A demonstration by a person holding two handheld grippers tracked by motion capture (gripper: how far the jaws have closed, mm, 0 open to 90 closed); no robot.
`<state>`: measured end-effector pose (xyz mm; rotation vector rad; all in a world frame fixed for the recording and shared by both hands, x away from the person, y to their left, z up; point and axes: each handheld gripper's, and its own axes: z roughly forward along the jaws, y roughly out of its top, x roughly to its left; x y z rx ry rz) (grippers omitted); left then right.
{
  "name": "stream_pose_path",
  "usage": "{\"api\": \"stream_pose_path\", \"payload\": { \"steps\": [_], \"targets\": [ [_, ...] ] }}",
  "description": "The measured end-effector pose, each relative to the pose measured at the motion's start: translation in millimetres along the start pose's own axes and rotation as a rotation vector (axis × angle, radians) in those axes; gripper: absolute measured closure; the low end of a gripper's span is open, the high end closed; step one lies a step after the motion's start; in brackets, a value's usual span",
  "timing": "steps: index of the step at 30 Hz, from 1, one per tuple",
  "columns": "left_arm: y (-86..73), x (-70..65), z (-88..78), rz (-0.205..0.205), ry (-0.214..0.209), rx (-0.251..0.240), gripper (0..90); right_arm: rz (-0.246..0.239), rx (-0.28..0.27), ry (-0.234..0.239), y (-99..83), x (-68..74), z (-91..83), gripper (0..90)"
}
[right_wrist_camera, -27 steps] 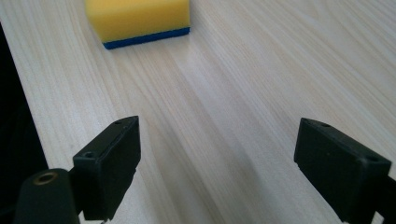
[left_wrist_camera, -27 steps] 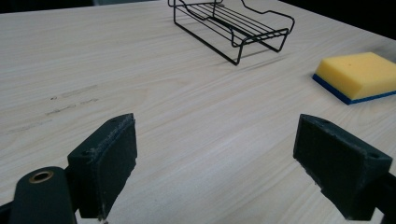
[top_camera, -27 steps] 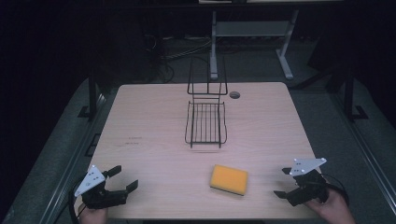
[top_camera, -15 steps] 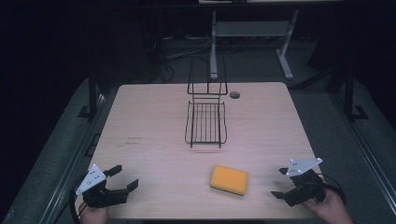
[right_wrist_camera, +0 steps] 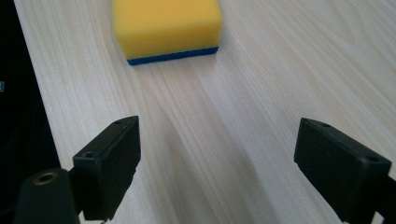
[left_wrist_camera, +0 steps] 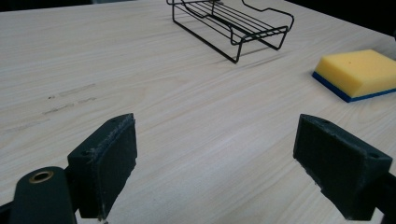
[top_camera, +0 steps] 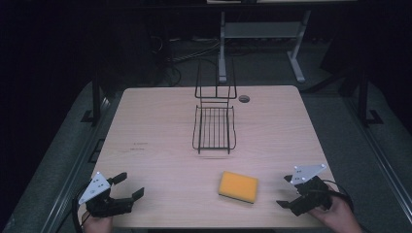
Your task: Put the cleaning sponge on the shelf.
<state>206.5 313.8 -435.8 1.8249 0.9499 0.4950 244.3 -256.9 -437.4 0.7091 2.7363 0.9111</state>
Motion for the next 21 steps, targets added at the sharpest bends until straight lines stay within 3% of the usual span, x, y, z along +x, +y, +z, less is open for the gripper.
{"api": "stream_pose_path", "payload": {
  "steps": [21],
  "targets": [
    [-0.2,-0.3,0.3,0.001,0.007,0.000,12.8,-0.039,0.027,0.029,18.7,3.9,4.7,14.1]
  ]
}}
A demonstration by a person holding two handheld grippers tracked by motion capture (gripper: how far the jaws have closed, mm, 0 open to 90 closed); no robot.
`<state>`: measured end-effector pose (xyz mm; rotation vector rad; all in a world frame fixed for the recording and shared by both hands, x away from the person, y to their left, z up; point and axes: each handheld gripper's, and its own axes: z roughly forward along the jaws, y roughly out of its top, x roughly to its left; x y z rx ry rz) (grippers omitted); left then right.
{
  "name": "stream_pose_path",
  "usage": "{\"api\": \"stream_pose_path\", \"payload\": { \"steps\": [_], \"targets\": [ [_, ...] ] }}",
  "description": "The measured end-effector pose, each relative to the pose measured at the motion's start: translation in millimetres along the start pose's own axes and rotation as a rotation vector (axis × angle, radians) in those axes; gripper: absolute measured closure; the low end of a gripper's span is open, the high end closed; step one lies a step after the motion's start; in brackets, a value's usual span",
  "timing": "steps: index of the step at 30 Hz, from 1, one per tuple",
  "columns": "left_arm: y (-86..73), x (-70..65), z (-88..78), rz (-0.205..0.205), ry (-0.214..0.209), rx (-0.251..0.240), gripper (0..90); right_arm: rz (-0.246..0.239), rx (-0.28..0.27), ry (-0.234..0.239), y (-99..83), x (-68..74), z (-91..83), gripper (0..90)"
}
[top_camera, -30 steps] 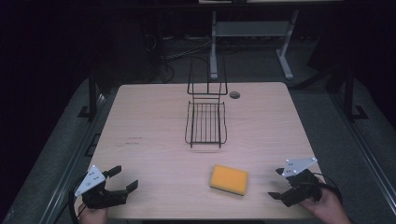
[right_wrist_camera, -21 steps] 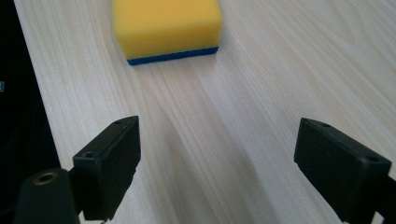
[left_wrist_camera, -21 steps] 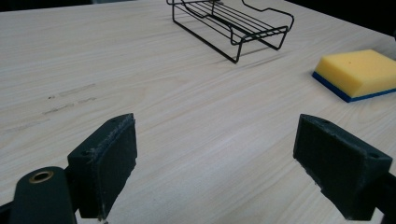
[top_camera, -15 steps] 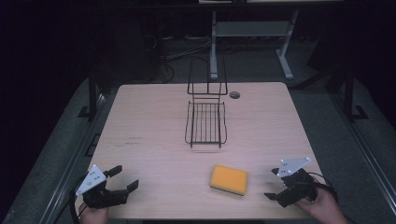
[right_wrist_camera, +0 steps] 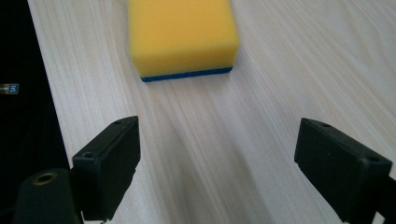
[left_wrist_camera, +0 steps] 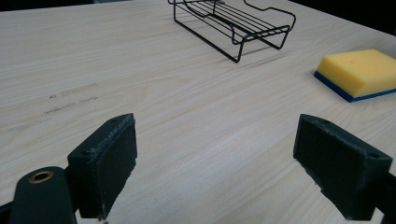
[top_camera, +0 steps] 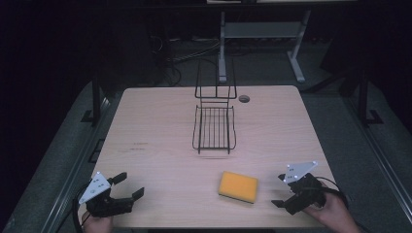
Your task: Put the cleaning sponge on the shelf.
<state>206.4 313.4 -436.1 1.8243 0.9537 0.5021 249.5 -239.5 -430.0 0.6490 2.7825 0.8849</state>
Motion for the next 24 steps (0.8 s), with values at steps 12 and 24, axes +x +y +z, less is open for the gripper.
{"api": "stream_pose_path", "payload": {
  "steps": [12,24],
  "targets": [
    [-0.1,0.5,-1.9,-0.005,0.005,-0.006,12.8,-0.020,0.013,0.020,11.6,2.0,2.0,14.1],
    [0.0,0.7,-3.2,-0.004,0.005,-0.011,12.8,-0.045,0.031,0.044,24.4,2.4,4.8,14.1]
  ]
}}
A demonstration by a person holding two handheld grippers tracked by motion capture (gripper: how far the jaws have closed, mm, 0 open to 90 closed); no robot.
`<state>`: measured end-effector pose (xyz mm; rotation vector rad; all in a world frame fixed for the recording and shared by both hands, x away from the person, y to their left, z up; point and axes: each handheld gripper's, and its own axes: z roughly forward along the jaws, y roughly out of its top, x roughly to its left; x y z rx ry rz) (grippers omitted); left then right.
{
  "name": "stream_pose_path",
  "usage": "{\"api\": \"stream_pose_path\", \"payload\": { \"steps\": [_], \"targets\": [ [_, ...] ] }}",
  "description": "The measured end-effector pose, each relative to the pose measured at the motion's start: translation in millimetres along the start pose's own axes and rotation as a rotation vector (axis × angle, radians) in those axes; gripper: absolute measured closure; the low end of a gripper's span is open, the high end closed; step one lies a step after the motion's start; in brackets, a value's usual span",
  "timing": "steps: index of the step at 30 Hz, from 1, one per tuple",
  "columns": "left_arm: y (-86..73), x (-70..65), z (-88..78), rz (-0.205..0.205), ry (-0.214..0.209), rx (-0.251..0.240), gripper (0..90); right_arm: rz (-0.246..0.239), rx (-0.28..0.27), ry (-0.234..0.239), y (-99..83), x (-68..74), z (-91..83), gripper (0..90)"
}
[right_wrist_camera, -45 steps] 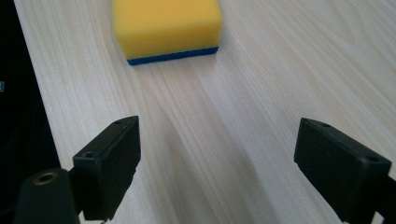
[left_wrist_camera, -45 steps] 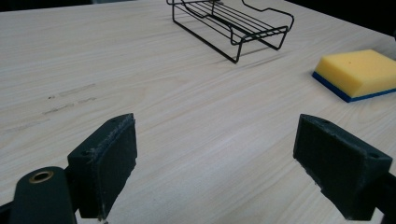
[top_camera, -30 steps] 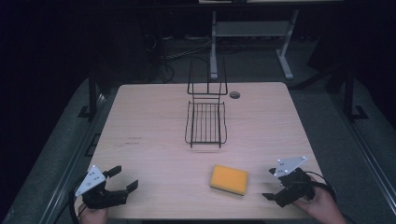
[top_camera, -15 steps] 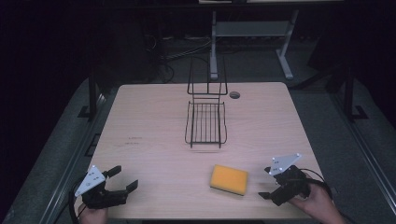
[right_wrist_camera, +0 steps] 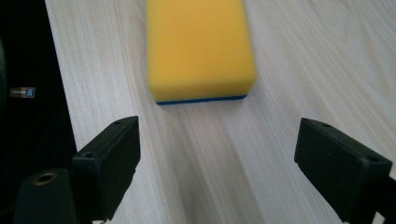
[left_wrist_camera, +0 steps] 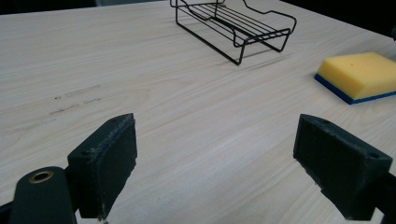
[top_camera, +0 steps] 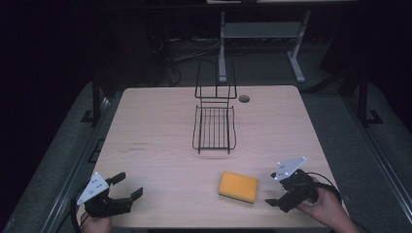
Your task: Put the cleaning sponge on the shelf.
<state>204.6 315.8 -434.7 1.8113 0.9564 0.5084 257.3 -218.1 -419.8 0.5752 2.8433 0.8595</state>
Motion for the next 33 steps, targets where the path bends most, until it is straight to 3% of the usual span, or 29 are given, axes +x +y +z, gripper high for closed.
{"api": "stream_pose_path", "payload": {
  "steps": [21,33],
  "targets": [
    [-0.1,0.7,-1.8,-0.004,0.002,-0.005,12.8,-0.051,0.030,0.050,25.2,0.9,11.4,14.1],
    [-0.2,1.0,-2.0,-0.004,0.000,-0.006,12.8,-0.078,0.044,0.086,43.6,1.1,27.2,14.1]
  ]
}}
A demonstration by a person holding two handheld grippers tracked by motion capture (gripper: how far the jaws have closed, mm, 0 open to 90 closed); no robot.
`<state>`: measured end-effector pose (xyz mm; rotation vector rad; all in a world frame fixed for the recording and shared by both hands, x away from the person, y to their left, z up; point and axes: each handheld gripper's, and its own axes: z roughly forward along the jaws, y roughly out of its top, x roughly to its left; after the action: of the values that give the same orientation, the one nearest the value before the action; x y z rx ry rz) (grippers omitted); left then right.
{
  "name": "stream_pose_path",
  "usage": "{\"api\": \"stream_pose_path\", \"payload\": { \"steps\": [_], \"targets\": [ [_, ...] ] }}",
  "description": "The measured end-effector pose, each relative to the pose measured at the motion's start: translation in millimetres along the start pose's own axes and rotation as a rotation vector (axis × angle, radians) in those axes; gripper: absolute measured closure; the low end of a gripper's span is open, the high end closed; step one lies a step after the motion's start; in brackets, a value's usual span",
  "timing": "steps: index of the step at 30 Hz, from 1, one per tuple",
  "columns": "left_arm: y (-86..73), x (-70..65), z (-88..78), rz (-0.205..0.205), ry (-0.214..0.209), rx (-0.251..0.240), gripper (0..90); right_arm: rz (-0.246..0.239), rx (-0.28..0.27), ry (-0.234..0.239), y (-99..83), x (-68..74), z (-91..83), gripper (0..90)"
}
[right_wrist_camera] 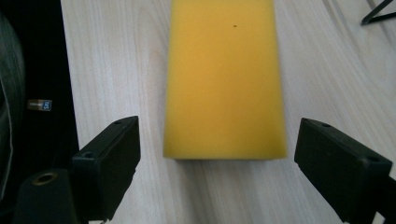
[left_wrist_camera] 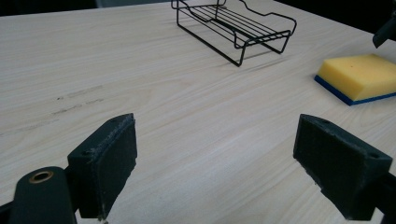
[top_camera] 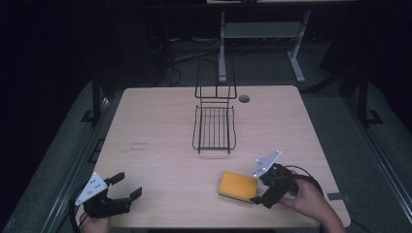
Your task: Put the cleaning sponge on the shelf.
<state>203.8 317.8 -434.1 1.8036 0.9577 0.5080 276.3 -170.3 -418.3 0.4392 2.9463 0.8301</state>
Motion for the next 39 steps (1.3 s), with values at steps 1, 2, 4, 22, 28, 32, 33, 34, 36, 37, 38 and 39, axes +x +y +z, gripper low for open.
{"api": "stream_pose_path", "payload": {
  "steps": [1,2,4,22,28,32,33,34,36,37,38,39],
  "targets": [
    [0.0,0.0,0.1,-0.001,0.000,0.000,12.8,0.006,0.001,0.002,1.3,-0.1,0.7,14.1],
    [0.1,-0.1,0.1,0.000,0.000,0.000,12.8,0.003,0.001,0.003,2.4,-0.8,1.3,14.1],
    [0.1,-0.2,0.0,0.000,0.000,0.000,12.8,-0.004,0.006,0.002,5.5,-1.1,2.2,14.1],
    [0.2,-0.7,-0.2,-0.002,0.000,-0.010,12.9,-0.025,0.050,0.026,30.8,-7.6,13.7,13.9],
    [0.3,-0.3,-0.9,-0.001,-0.001,-0.009,12.8,-0.031,0.054,0.027,38.5,-8.5,17.3,13.9],
    [0.5,-0.3,-0.7,0.003,0.000,-0.010,12.8,-0.034,0.069,0.033,41.4,-8.9,24.9,13.8],
    [0.5,-0.3,-0.8,0.003,0.000,-0.010,12.8,-0.033,0.074,0.032,41.7,-8.8,26.0,13.8],
    [0.4,-0.4,-0.9,0.002,0.000,-0.010,12.8,-0.029,0.080,0.032,42.6,-8.7,28.7,13.8],
    [0.4,-0.5,-0.8,0.000,-0.001,-0.010,12.9,-0.037,0.080,0.035,43.0,-9.3,29.9,13.8],
    [0.4,-0.7,-0.6,-0.001,-0.001,-0.010,12.8,-0.036,0.081,0.039,43.4,-9.3,31.2,13.8],
    [0.4,-1.0,-0.5,0.000,-0.001,-0.010,12.8,-0.031,0.085,0.039,43.8,-9.2,32.3,13.8],
    [0.4,-1.2,-0.4,0.000,-0.003,-0.010,12.8,-0.035,0.082,0.047,44.1,-10.2,34.9,13.8]
  ]
}}
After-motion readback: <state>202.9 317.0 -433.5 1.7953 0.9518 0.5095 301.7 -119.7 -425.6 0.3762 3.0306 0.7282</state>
